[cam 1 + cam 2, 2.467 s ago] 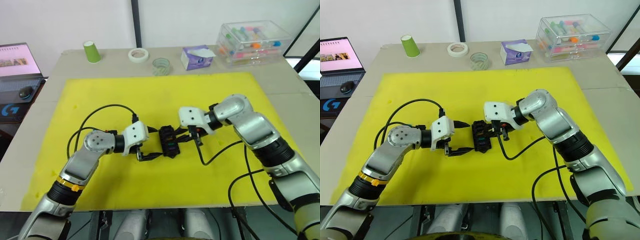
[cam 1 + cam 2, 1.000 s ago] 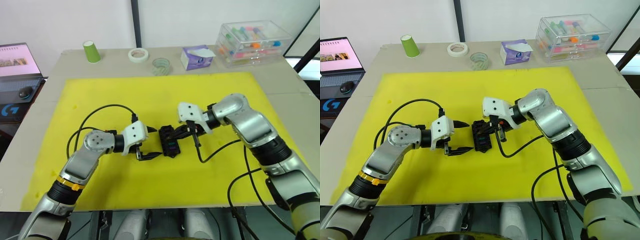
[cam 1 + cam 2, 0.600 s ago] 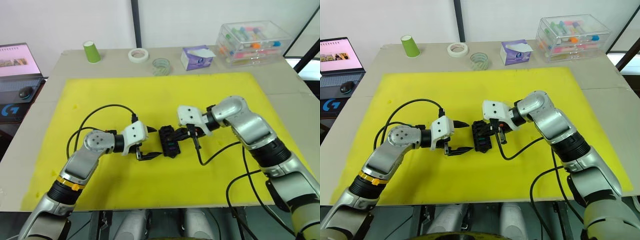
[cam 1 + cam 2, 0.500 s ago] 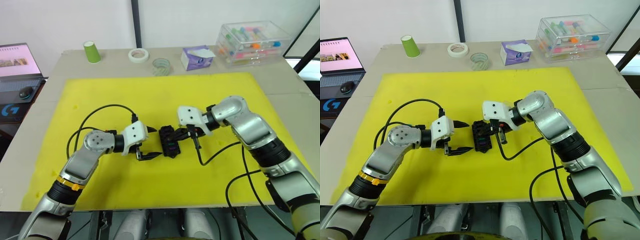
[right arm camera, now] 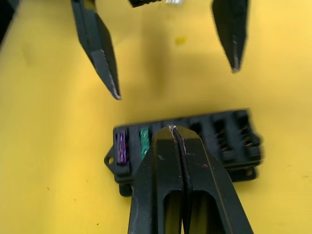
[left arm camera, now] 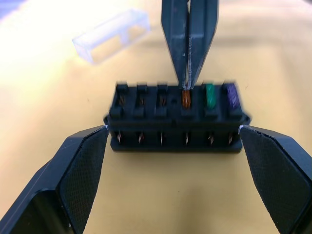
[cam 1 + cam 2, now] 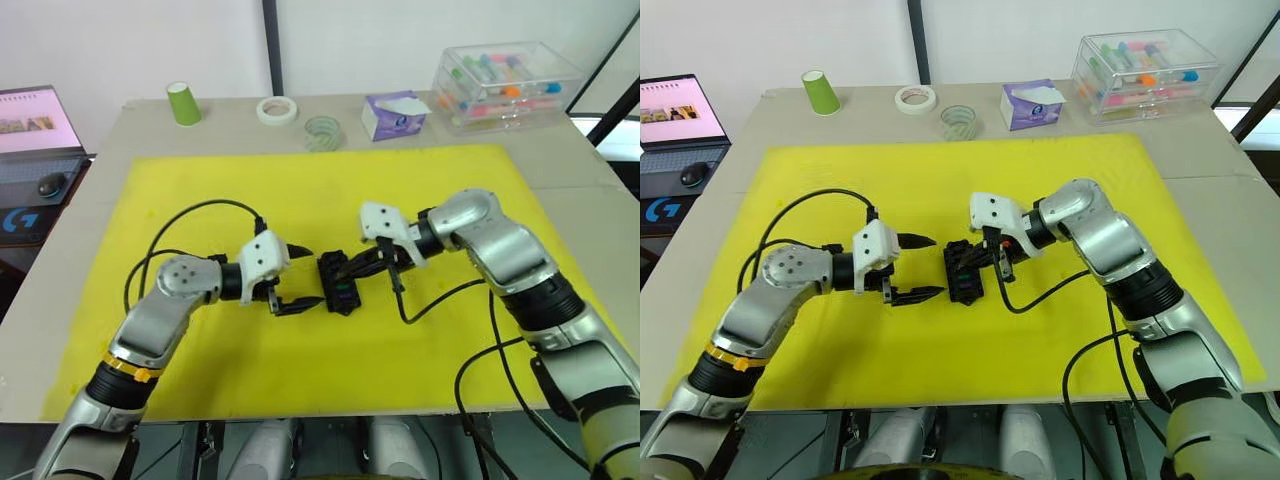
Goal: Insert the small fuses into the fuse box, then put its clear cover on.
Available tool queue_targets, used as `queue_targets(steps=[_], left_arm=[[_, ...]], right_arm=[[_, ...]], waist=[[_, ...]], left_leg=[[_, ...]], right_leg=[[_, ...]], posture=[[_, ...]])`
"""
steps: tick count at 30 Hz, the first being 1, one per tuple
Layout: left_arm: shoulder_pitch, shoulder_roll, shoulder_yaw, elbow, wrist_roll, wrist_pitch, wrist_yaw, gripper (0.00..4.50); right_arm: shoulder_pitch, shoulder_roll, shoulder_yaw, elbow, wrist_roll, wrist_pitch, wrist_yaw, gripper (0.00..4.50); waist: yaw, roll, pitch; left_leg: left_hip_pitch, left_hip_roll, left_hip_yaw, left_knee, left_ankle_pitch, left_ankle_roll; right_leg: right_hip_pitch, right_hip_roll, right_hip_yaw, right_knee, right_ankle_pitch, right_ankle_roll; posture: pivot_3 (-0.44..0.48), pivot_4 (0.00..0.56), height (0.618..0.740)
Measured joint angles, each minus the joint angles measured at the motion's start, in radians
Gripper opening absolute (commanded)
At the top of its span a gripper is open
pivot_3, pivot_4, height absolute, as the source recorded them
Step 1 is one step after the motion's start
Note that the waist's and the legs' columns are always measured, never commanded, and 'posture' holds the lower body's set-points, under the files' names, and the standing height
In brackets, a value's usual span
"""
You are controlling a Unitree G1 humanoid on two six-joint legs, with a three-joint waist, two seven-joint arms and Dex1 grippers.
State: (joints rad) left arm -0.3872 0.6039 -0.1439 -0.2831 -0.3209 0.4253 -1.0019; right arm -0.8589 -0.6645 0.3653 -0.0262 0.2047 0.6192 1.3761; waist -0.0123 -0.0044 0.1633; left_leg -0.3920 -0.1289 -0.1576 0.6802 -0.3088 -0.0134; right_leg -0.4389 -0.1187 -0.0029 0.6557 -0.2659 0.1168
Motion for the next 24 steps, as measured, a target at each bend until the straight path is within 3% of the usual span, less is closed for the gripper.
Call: queue_targets(steps=[7, 10, 13, 20, 24], left_arm=[[0.096, 0.23, 0.325, -0.097, -0.218, 0.216, -0.025, 4.5], [0.217, 0.331, 0.531, -0.088, -0.285, 0.294, -0.06, 4.5], [0.397, 0.405, 0.724, -0.016, -0.272, 0.298, -0.118, 4.5], [0.648, 0.488, 0.903, 0.276, -0.123, 0.102, -0.266, 4.5], [0.665, 0.505, 0.925, 0.409, -0.08, 0.0, -0.308, 4.5]], right_arm=[[-0.022, -0.134, -0.083, -0.002, 0.013, -0.029, 0.011, 0.01], [0.003, -0.208, -0.11, 0.037, 0.004, -0.069, 0.018, 0.87], [0.04, -0.301, -0.148, 0.103, -0.009, -0.119, 0.035, 1.91], [0.079, -0.386, -0.182, 0.241, -0.057, -0.263, 0.045, 4.36], [0.111, -0.427, -0.187, 0.329, -0.09, -0.329, 0.043, 4.47]], waist=[[0.0, 0.0, 0.0], [-0.001, 0.0, 0.001], [-0.001, 0.001, 0.001], [0.004, 0.002, 0.002], [0.002, 0.002, 0.002]], left_leg=[[0.0, 0.0, 0.0, -0.001, 0.0, 0.0], [0.0, 0.0, 0.001, -0.002, 0.0, 0.0], [0.0, 0.0, 0.002, -0.003, 0.0, 0.0], [0.0, 0.001, 0.003, -0.004, -0.001, 0.001], [0.0, 0.001, 0.003, -0.004, -0.001, 0.001]], right_leg=[[-0.001, 0.0, 0.0, 0.0, 0.0, 0.0], [-0.001, 0.0, 0.0, -0.001, 0.0, 0.0], [-0.001, 0.0, 0.0, -0.002, 0.0, 0.0], [-0.001, 0.0, 0.0, -0.003, 0.0, 0.0], [0.0, 0.0, 0.0, -0.004, 0.0, 0.0]], posture=[[0.0, 0.15, 0.74], [0.0, 0.15, 0.74], [0.0, 0.15, 0.74], [0.0, 0.15, 0.74], [0.0, 0.15, 0.74]])
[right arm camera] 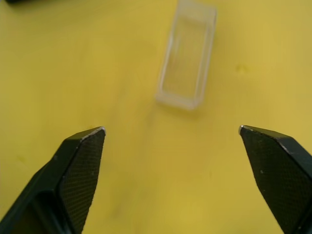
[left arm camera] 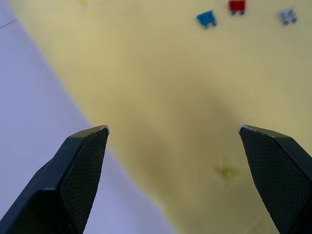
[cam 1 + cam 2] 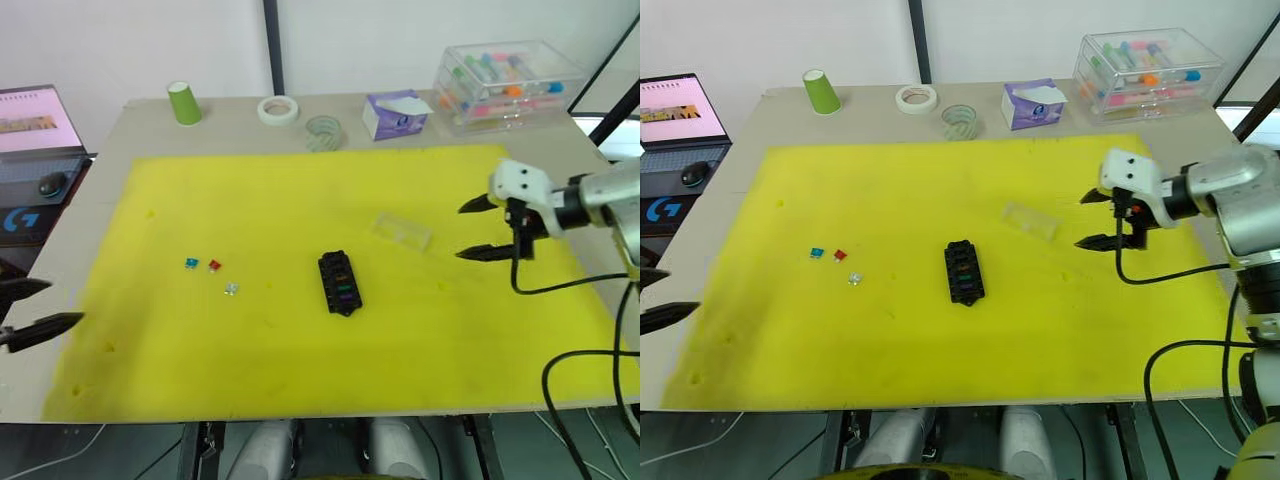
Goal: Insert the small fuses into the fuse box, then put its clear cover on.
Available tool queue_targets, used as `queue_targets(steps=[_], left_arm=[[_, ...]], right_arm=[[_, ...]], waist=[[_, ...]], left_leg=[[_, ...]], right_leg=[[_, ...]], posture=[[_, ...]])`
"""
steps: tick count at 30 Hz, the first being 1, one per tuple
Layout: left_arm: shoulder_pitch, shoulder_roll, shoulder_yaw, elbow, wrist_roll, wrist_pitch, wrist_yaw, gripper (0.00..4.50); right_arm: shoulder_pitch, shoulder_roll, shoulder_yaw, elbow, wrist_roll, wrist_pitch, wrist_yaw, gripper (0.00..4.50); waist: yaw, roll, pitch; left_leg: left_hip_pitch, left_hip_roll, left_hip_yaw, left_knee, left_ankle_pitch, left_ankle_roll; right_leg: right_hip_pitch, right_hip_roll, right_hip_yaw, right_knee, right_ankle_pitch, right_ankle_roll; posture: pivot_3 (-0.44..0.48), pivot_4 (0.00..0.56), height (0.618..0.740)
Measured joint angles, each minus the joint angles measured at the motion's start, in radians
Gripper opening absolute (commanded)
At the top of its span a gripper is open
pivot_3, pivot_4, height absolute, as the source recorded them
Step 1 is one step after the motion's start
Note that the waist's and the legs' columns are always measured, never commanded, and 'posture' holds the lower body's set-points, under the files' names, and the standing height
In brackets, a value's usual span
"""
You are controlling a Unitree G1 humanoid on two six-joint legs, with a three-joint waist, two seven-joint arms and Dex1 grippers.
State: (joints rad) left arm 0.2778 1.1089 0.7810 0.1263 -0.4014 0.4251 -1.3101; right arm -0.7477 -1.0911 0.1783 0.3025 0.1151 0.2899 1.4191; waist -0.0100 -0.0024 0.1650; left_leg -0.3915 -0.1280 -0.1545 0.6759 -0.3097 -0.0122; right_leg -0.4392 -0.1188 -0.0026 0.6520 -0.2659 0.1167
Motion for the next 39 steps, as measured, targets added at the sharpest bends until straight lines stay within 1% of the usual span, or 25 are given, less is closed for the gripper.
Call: queue_targets(steps=[3, 6, 12, 15, 17, 21, 23, 25, 26, 28, 32, 39], left_arm=[[-0.018, 0.003, -0.002, 0.07, 0.006, -0.064, -0.018, 4.5], [-0.04, 0.01, -0.016, 0.099, 0.01, -0.088, -0.022, 4.5], [-0.086, 0.01, -0.078, 0.104, 0.009, -0.102, -0.026, 4.5], [-0.121, 0.009, -0.116, 0.103, 0.003, -0.089, -0.025, 4.5], [-0.161, 0.008, -0.157, 0.091, -0.025, -0.038, -0.027, 4.5], [-0.287, -0.015, -0.252, 0.052, -0.128, 0.145, -0.035, 4.5], [-0.367, -0.06, -0.291, 0.054, -0.204, 0.286, -0.019, 4.5], [-0.414, -0.096, -0.328, 0.055, -0.256, 0.396, 0.0, 4.5], [-0.445, -0.116, -0.361, 0.067, -0.271, 0.458, 0.017, 4.5], [-0.521, -0.16, -0.393, 0.132, -0.285, 0.535, 0.062, 4.5], [-0.648, -0.222, -0.417, 0.254, -0.289, 0.647, 0.142, 4.5], [-0.772, -0.248, -0.435, 0.421, -0.287, 0.712, 0.205, 4.5]], right_arm=[[0.025, -0.028, -0.001, 0.072, -0.027, -0.042, -0.007, 4.47], [0.041, -0.037, -0.006, 0.115, -0.053, -0.074, -0.021, 4.47], [0.05, -0.036, -0.017, 0.107, -0.055, -0.078, -0.032, 4.47], [0.044, -0.017, -0.037, 0.058, -0.038, -0.042, -0.033, 4.47], [0.018, 0.025, -0.042, -0.004, -0.004, 0.007, -0.03, 4.47], [-0.062, 0.133, -0.035, -0.194, 0.071, 0.105, -0.027, 4.47], [-0.102, 0.189, -0.035, -0.294, 0.132, 0.185, -0.029, 4.47], [-0.133, 0.236, -0.029, -0.362, 0.178, 0.241, -0.032, 4.47], [-0.151, 0.262, -0.022, -0.398, 0.199, 0.275, -0.037, 4.47], [-0.167, 0.299, 0.007, -0.444, 0.217, 0.308, -0.048, 4.47], [-0.168, 0.36, 0.065, -0.495, 0.224, 0.337, -0.071, 4.47], [-0.167, 0.378, 0.09, -0.521, 0.223, 0.336, -0.098, 4.47]], waist=[[-0.002, 0.001, 0.0], [-0.005, 0.001, 0.0], [-0.006, 0.002, 0.001], [-0.006, 0.002, 0.001], [-0.008, 0.002, 0.001], [-0.008, 0.002, 0.001], [-0.007, 0.002, 0.001], [-0.006, 0.002, 0.001], [-0.004, 0.001, 0.0], [-0.002, 0.0, 0.0], [-0.004, -0.002, -0.001], [-0.009, -0.002, -0.001]], left_leg=[[0.0, 0.0, 0.001, -0.001, 0.0, 0.0], [0.0, 0.001, 0.002, -0.002, 0.0, 0.0], [0.0, 0.001, 0.005, -0.003, 0.0, 0.0], [0.0, 0.001, 0.005, -0.003, 0.0, 0.0], [0.0, 0.002, 0.005, -0.003, 0.0, 0.0], [0.0, 0.002, 0.005, -0.003, 0.0, 0.0], [0.0, 0.002, 0.005, -0.003, 0.0, 0.0], [0.0, 0.001, 0.004, -0.001, 0.0, 0.0], [0.0, 0.001, 0.004, 0.0, 0.0, 0.0], [-0.001, 0.001, 0.002, 0.002, 0.0, 0.0], [-0.001, 0.0, 0.002, 0.004, 0.0, 0.0], [-0.001, -0.001, 0.002, 0.005, 0.0, 0.0]], right_leg=[[-0.001, 0.0, 0.0, 0.0, 0.0, 0.0], [-0.001, 0.0, 0.001, 0.0, 0.0, 0.0], [-0.003, 0.001, 0.002, 0.001, 0.0, 0.0], [-0.003, 0.001, 0.003, 0.001, 0.0, 0.0], [-0.003, 0.001, 0.003, 0.001, 0.0, 0.0], [-0.004, 0.001, 0.003, 0.001, 0.0, 0.0], [-0.004, 0.001, 0.003, 0.001, 0.0, 0.0], [-0.003, 0.001, 0.003, 0.002, 0.0, 0.0], [-0.003, 0.001, 0.002, 0.002, 0.0, 0.0], [-0.003, 0.001, 0.002, 0.004, 0.0, 0.0], [-0.003, 0.0, 0.001, 0.006, 0.0, 0.0], [-0.004, 0.0, 0.001, 0.011, 0.0, 0.0]], posture=[[0.0, 0.15, 0.74], [0.0, 0.15, 0.74], [0.0, 0.15, 0.74], [0.0, 0.15, 0.74], [0.0, 0.15, 0.74], [0.0, 0.15, 0.74], [0.0, 0.15, 0.74], [0.0, 0.15, 0.74], [0.0, 0.15, 0.74], [0.0, 0.15, 0.74], [0.0, 0.15, 0.74], [0.0, 0.15, 0.74]])
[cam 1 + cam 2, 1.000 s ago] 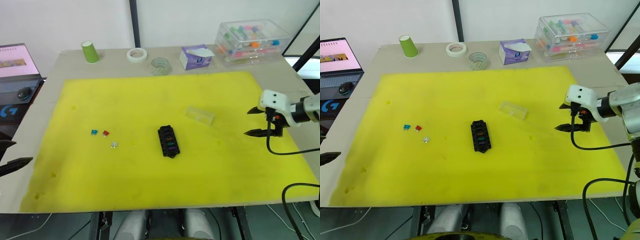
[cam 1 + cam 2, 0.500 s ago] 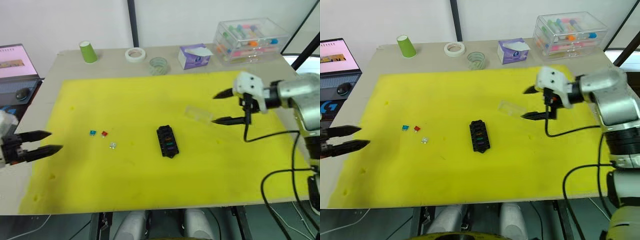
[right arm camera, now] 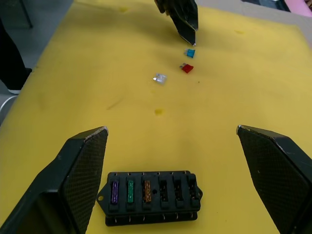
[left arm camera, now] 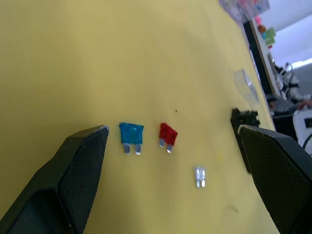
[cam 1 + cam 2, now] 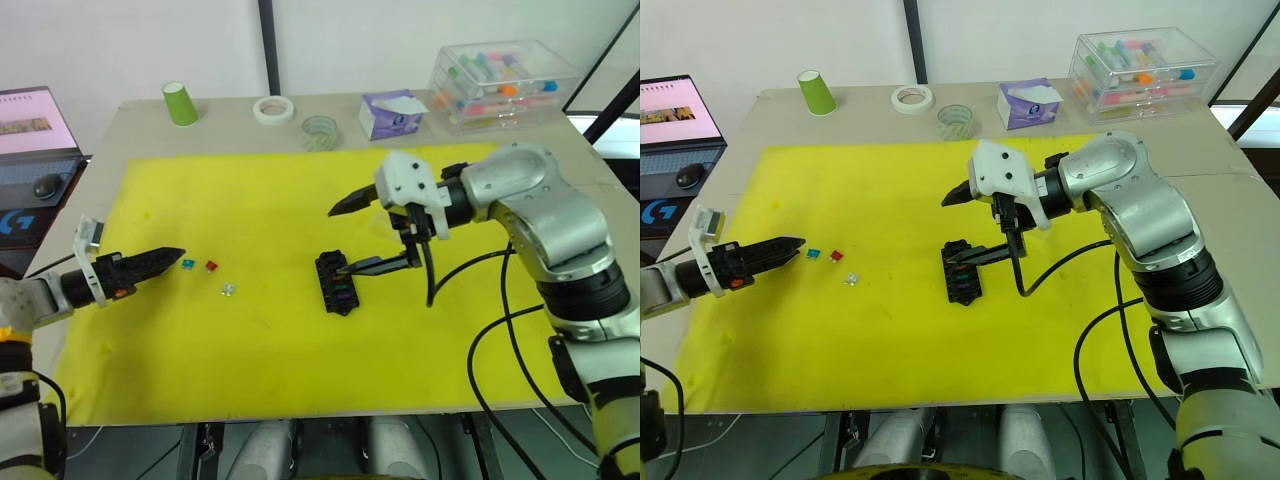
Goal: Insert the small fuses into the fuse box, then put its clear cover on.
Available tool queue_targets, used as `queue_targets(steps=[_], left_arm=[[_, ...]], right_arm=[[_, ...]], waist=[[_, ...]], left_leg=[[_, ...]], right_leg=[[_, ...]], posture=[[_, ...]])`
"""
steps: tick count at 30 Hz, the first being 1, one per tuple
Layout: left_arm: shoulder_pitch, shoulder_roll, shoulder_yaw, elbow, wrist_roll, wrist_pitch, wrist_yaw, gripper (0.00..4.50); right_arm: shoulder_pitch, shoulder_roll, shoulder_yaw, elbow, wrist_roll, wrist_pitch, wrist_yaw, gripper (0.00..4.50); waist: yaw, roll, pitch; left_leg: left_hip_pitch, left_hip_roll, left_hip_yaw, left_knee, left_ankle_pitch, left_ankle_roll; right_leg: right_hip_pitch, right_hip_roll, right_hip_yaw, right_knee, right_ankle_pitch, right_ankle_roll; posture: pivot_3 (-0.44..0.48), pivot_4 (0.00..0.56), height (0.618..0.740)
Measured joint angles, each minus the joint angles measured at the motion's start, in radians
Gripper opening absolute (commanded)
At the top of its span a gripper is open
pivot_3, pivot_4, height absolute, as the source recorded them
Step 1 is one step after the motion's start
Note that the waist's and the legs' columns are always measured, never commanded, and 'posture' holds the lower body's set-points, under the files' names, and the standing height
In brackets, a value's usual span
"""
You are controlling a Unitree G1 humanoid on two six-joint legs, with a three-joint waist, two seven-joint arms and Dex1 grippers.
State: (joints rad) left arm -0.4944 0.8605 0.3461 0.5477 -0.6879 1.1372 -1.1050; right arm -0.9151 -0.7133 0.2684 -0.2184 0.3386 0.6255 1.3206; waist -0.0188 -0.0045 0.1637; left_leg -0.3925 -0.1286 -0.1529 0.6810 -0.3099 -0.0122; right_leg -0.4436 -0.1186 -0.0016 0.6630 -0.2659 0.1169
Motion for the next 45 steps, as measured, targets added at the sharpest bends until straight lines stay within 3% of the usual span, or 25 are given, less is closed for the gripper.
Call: queue_targets(steps=[33, 39, 45], left_arm=[[-0.028, -0.041, -0.107, -0.011, 0.048, -0.012, -0.056, 4.5], [-0.02, -0.047, -0.106, 0.0, 0.064, -0.019, -0.043, 2.63], [-0.013, -0.049, -0.105, 0.002, 0.065, -0.017, -0.048, 2.63]], right_arm=[[0.006, -0.009, 0.022, -0.016, -0.011, -0.001, -0.023, 4.47], [0.006, -0.009, 0.03, -0.015, -0.015, -0.013, -0.022, 4.5], [0.006, -0.009, 0.032, -0.013, -0.021, -0.024, -0.022, 4.5]], waist=[[0.008, 0.0, 0.0], [0.006, 0.0, 0.0], [0.005, 0.0, 0.0]], left_leg=[[0.0, -0.004, -0.003, 0.002, 0.0, 0.0], [0.0, -0.003, -0.003, 0.002, 0.0, 0.0], [0.0, -0.003, -0.003, 0.001, 0.0, 0.0]], right_leg=[[0.001, -0.001, 0.0, 0.001, 0.0, 0.0], [0.001, -0.001, 0.0, 0.001, 0.0, 0.0], [0.001, -0.001, 0.0, 0.001, 0.0, 0.0]], posture=[[0.0, 0.15, 0.74], [0.0, 0.15, 0.74], [0.0, 0.15, 0.74]])
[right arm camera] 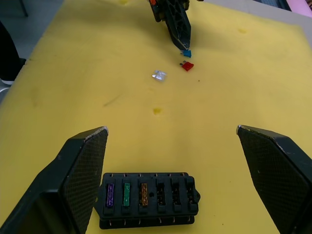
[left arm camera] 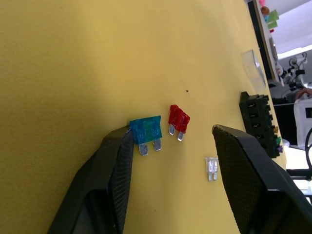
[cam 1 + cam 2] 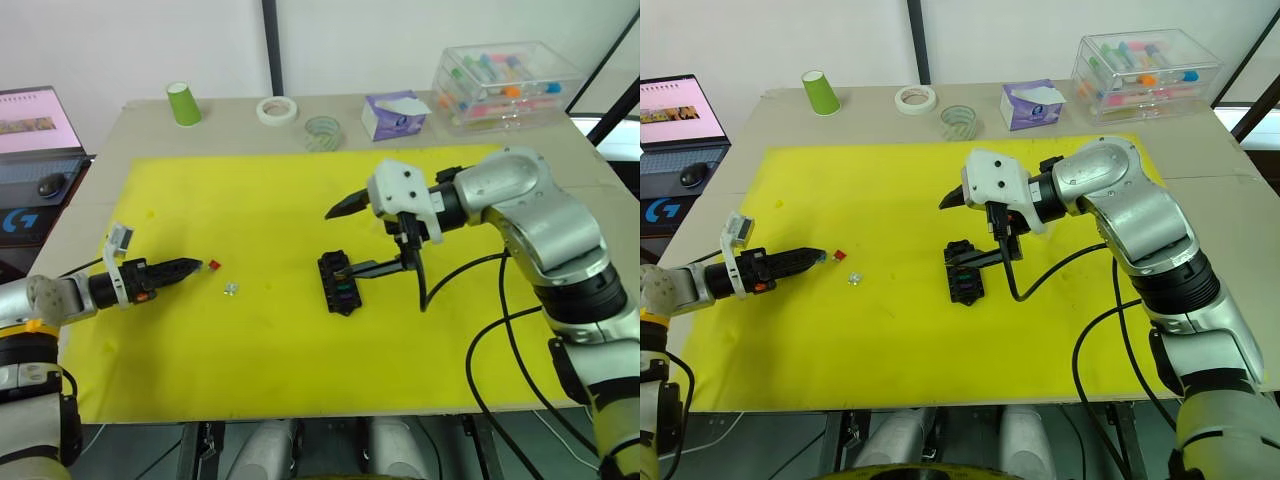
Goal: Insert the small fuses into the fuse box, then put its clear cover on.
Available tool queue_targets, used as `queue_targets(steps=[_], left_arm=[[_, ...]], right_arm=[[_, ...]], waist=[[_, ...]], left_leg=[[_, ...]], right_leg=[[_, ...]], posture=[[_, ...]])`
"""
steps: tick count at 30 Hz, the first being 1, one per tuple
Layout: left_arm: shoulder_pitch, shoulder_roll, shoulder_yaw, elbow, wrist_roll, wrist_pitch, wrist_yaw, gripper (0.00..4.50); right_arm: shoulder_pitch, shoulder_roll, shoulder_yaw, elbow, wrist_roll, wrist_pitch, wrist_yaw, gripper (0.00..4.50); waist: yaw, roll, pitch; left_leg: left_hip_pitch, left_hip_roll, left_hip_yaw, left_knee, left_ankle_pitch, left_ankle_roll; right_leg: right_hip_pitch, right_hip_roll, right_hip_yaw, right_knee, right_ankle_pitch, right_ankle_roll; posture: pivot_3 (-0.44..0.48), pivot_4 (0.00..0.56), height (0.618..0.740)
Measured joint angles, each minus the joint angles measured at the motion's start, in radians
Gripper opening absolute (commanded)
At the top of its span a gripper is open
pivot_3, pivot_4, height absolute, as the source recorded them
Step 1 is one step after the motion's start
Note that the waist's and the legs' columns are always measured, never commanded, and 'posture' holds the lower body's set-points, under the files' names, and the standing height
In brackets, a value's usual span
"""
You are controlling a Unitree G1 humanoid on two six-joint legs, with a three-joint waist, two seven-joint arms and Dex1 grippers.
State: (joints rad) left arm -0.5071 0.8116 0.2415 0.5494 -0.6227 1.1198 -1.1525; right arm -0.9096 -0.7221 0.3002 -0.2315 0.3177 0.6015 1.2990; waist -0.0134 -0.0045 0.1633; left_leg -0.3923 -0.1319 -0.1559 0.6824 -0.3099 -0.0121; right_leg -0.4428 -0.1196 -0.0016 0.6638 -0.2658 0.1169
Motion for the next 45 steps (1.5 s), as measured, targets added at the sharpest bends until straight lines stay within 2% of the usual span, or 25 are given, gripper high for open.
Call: queue_targets(steps=[3, 6, 13, 17, 38, 43, 45], left_arm=[[0.002, 0.0, 0.005, 0.001, 0.002, -0.003, 0.001, 1.96], [0.012, 0.0, 0.004, 0.005, 0.004, -0.011, 0.003, 0.94], [0.024, 0.0, 0.004, 0.007, 0.003, -0.014, 0.002, 0.94], [0.029, 0.0, 0.004, 0.007, 0.003, -0.018, 0.004, 0.03], [0.072, 0.003, 0.029, -0.018, -0.007, -0.059, 0.007, 0.03], [0.135, 0.065, 0.094, -0.089, -0.027, -0.07, 0.0, 0.03], [0.169, 0.097, 0.132, -0.167, -0.043, -0.086, -0.012, 0.03]], right_arm=[[0.0, 0.0, 0.004, 0.001, -0.001, -0.005, 0.0, 4.5], [0.0, 0.0, 0.007, 0.001, -0.002, -0.009, 0.001, 4.5], [0.0, 0.004, 0.01, 0.002, -0.01, -0.016, 0.001, 4.5], [0.0, 0.005, 0.01, 0.003, -0.014, -0.02, 0.001, 4.5], [0.0, 0.016, 0.017, 0.019, -0.022, -0.04, 0.004, 4.5], [0.0, 0.014, 0.021, 0.019, -0.02, -0.017, 0.004, 4.5], [0.0, 0.013, 0.02, 0.019, -0.018, -0.006, 0.003, 4.5]], waist=[[-0.001, 0.0, 0.0], [-0.002, 0.0, 0.0], [-0.003, 0.0, 0.0], [-0.004, 0.0, 0.0], [-0.009, 0.0, 0.0], [-0.023, 0.0, 0.0], [-0.022, 0.0, 0.0]], left_leg=[[0.0, 0.0, 0.0, 0.0, 0.0, 0.0], [0.0, 0.0, 0.0, 0.0, 0.0, 0.0], [0.0, 0.0, 0.0, 0.0, 0.0, 0.0], [0.0, 0.0, 0.0, 0.0, 0.0, 0.0], [0.0, 0.002, 0.0, -0.001, 0.0, 0.0], [0.0, 0.002, 0.0, -0.001, 0.0, 0.0], [0.0, 0.002, -0.001, -0.002, 0.0, 0.0]], right_leg=[[0.0, 0.0, 0.0, 0.0, 0.0, 0.0], [0.0, 0.0, 0.0, 0.0, 0.0, 0.0], [0.0, 0.0, 0.0, 0.0, 0.0, 0.0], [0.0, 0.0, 0.0, 0.0, 0.0, 0.0], [-0.001, 0.001, 0.0, 0.0, 0.0, 0.0], [-0.001, 0.001, 0.0, 0.0, 0.0, 0.0], [-0.001, 0.0, 0.001, 0.0, 0.0, 0.0]], posture=[[0.0, 0.15, 0.74], [0.0, 0.15, 0.74], [0.0, 0.15, 0.74], [0.0, 0.15, 0.74], [0.0, 0.15, 0.74], [0.0, 0.15, 0.74], [0.0, 0.15, 0.74]])
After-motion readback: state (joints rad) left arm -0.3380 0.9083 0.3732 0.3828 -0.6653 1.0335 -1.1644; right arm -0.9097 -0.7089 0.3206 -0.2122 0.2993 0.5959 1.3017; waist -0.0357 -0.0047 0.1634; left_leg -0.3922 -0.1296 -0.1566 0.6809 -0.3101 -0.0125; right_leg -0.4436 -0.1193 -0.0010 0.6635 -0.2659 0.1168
